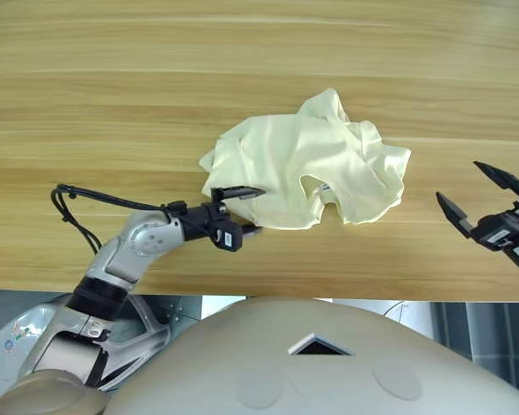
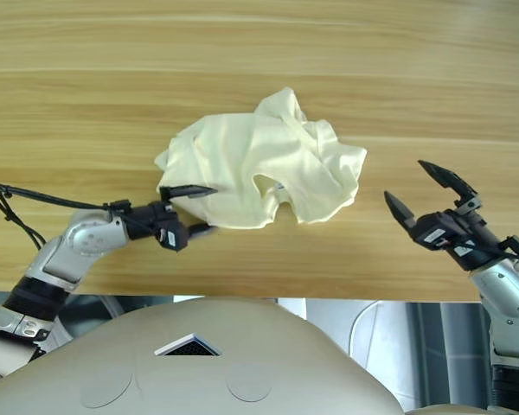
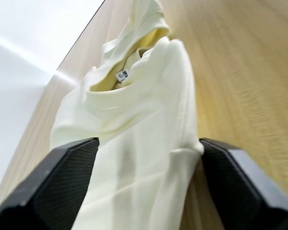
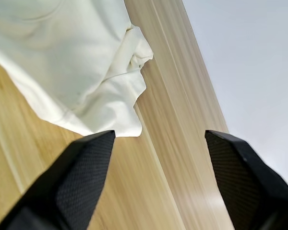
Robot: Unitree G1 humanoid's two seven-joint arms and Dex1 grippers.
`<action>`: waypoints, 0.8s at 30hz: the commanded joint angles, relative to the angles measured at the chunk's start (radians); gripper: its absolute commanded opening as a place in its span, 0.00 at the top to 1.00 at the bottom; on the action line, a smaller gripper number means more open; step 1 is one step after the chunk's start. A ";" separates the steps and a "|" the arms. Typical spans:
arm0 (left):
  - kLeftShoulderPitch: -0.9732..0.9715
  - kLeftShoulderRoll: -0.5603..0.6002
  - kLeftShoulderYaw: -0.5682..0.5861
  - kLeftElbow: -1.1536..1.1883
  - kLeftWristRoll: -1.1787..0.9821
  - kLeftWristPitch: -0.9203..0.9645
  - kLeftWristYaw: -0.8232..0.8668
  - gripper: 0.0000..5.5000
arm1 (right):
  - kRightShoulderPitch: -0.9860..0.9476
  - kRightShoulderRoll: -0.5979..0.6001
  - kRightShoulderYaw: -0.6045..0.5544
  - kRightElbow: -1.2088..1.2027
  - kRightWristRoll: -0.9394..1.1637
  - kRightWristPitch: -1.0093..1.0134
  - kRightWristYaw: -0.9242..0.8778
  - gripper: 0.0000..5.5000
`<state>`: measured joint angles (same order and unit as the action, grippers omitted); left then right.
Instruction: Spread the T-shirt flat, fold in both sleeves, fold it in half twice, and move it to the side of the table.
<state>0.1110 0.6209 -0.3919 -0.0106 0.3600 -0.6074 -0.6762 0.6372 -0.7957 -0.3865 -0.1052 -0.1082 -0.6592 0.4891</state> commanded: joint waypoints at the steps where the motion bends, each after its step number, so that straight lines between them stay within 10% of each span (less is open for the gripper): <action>1: -0.007 0.004 -0.025 0.038 0.057 0.035 0.009 0.42 | -0.008 0.006 -0.005 -0.016 0.000 0.008 0.008 0.37; 24: 0.035 0.025 -0.020 -0.004 0.069 0.091 0.081 1.00 | -0.086 0.082 0.276 0.171 -0.224 -0.043 -0.048 0.37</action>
<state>0.1286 0.6370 -0.4036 -0.0429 0.3899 -0.5437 -0.5976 0.5544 -0.6904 -0.1242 0.0394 -0.3080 -0.7016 0.4381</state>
